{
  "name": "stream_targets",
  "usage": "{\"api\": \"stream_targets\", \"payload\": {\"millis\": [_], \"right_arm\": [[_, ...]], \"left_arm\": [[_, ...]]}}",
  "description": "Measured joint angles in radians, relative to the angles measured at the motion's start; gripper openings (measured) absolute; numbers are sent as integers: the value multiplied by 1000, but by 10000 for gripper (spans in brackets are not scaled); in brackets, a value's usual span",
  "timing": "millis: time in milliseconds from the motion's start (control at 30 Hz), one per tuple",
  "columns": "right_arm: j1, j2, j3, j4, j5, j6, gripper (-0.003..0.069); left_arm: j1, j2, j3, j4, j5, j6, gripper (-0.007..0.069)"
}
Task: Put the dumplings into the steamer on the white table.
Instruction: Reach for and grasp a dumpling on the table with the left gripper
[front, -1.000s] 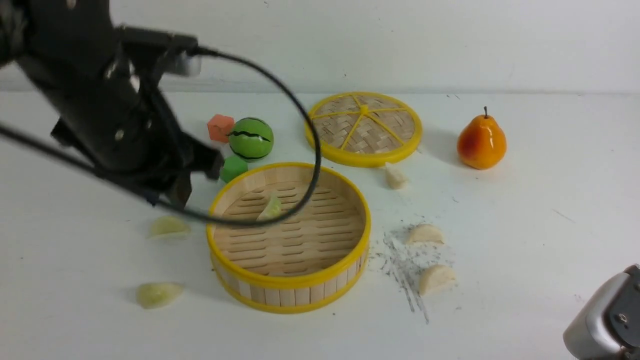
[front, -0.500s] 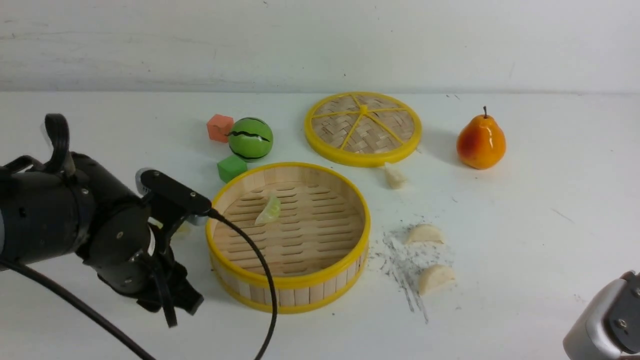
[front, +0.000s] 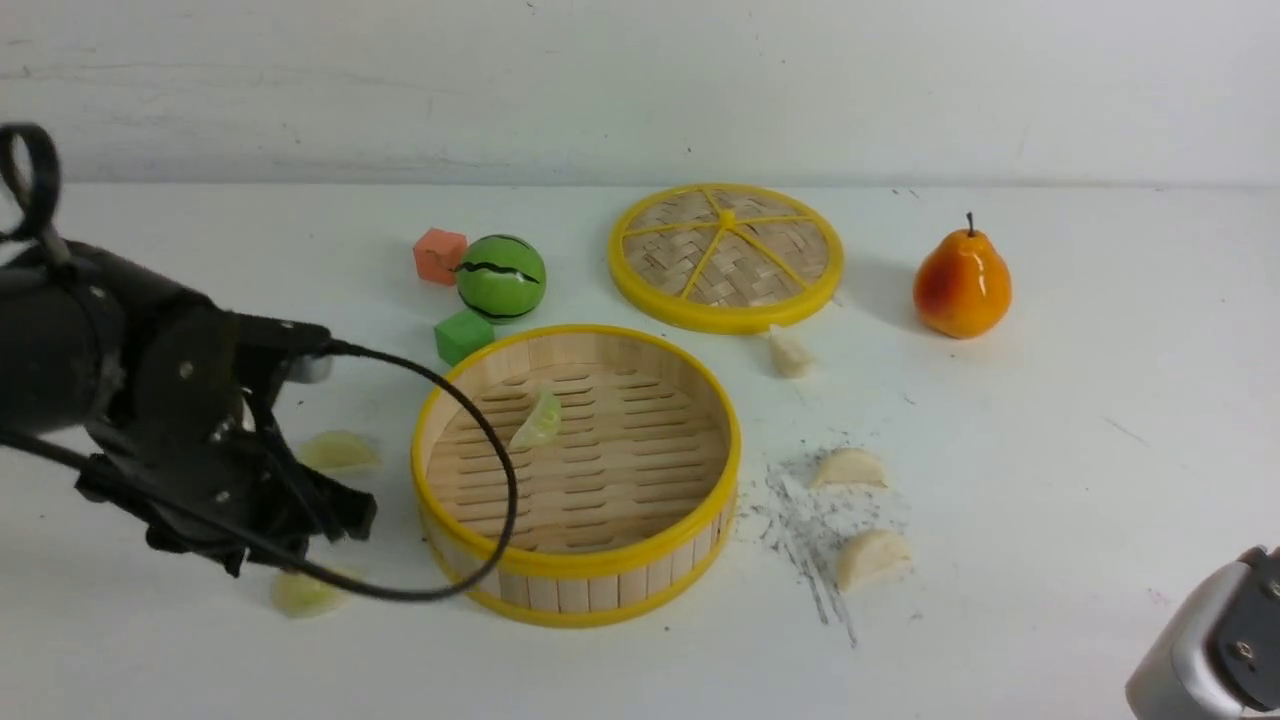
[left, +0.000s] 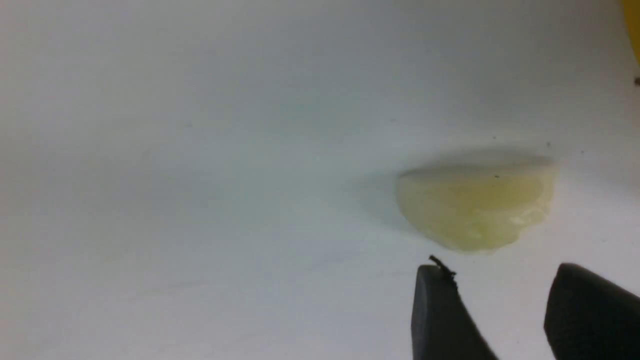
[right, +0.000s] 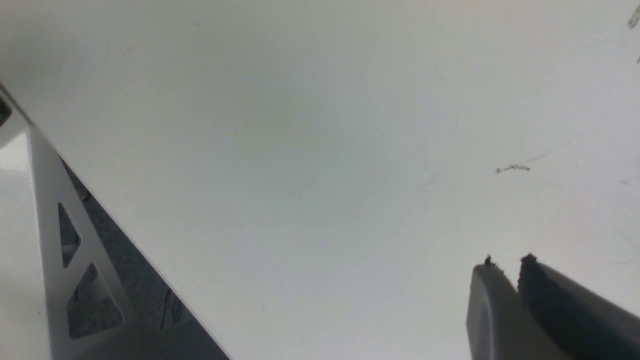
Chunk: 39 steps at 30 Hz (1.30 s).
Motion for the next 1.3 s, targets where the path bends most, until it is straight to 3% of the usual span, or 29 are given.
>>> {"api": "stream_targets", "payload": {"millis": [167,467,633,867,1033,1267,1300], "right_arm": [[0,0,0,10,0,0,85],[0,0,0,30,8,0,95],[0,0,0,30,9,0,95],[0,0,0,30,9,0,101],[0,0,0,30,9,0,106],[0,0,0,30,1,0,114],[0,0,0,31,-1,0,114]], "left_arm": [[32,4,-39,-106,28,199,298],[34,102,-41,-114,-16,636,368],[34,131,-42,-104,-70,728,375],[34,213,-46,-108,-30,846,358],[35,219,-54,-115,-31,742,327],[36,190,-48,-156,-12,374,297],[36,178,-47,-164,-1,342,250]]}}
